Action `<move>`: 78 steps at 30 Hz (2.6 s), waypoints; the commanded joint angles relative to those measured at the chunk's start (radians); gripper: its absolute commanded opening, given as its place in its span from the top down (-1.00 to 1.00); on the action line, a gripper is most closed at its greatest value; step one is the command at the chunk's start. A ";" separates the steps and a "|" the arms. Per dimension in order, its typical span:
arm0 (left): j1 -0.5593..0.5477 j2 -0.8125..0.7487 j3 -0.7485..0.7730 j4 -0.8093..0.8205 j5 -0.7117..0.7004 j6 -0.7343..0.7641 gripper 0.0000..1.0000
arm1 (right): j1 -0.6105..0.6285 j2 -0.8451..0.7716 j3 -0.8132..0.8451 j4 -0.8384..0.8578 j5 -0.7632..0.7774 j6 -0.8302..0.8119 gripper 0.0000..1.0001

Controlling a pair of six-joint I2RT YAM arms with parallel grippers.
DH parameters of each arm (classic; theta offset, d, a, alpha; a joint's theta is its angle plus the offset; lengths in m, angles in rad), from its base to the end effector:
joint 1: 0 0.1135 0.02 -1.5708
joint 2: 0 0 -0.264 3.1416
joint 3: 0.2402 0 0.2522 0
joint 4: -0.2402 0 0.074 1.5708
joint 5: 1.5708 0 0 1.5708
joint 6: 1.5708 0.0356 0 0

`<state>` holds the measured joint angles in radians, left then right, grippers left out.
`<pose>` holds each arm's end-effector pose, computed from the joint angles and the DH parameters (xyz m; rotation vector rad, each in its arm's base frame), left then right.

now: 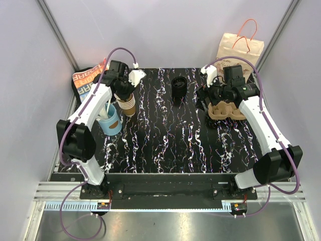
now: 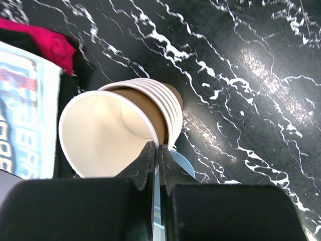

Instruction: Pack the takeout coffee

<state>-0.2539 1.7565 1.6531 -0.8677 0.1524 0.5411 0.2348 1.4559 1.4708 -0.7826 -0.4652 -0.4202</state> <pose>0.3667 -0.1007 0.3172 1.0330 2.3062 -0.0791 0.2977 0.0876 0.3659 -0.9454 2.0737 0.4457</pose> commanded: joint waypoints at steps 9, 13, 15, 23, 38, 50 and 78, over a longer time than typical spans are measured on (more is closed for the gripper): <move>-0.008 -0.170 -0.085 0.179 -0.027 0.023 1.00 | 0.017 -0.028 0.009 0.031 -0.012 0.011 -0.88; -0.008 -0.181 -0.055 0.180 -0.037 0.028 1.00 | 0.021 -0.028 0.016 0.031 -0.009 0.014 -0.88; -0.010 -0.187 -0.039 0.180 -0.039 0.033 1.00 | 0.023 -0.026 0.022 0.028 -0.007 0.015 -0.89; -0.067 -0.236 0.046 0.162 -0.071 0.065 1.00 | 0.026 -0.002 0.048 0.026 0.010 0.035 -0.89; -0.360 -0.296 0.041 0.116 -0.094 0.079 1.00 | 0.024 0.161 0.193 0.112 0.226 0.208 -0.89; -0.536 -0.207 -0.099 0.160 -0.028 0.042 1.00 | 0.024 0.428 0.494 0.134 0.336 0.348 -0.81; -0.680 -0.019 -0.265 0.317 -0.014 -0.053 1.00 | 0.050 0.816 0.798 0.086 0.387 0.449 -0.54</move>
<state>-0.9241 1.7298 1.3849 -0.6106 0.1444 0.5091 0.2565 2.2578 2.2082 -0.7036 -0.0883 0.0124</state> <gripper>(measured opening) 0.023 0.773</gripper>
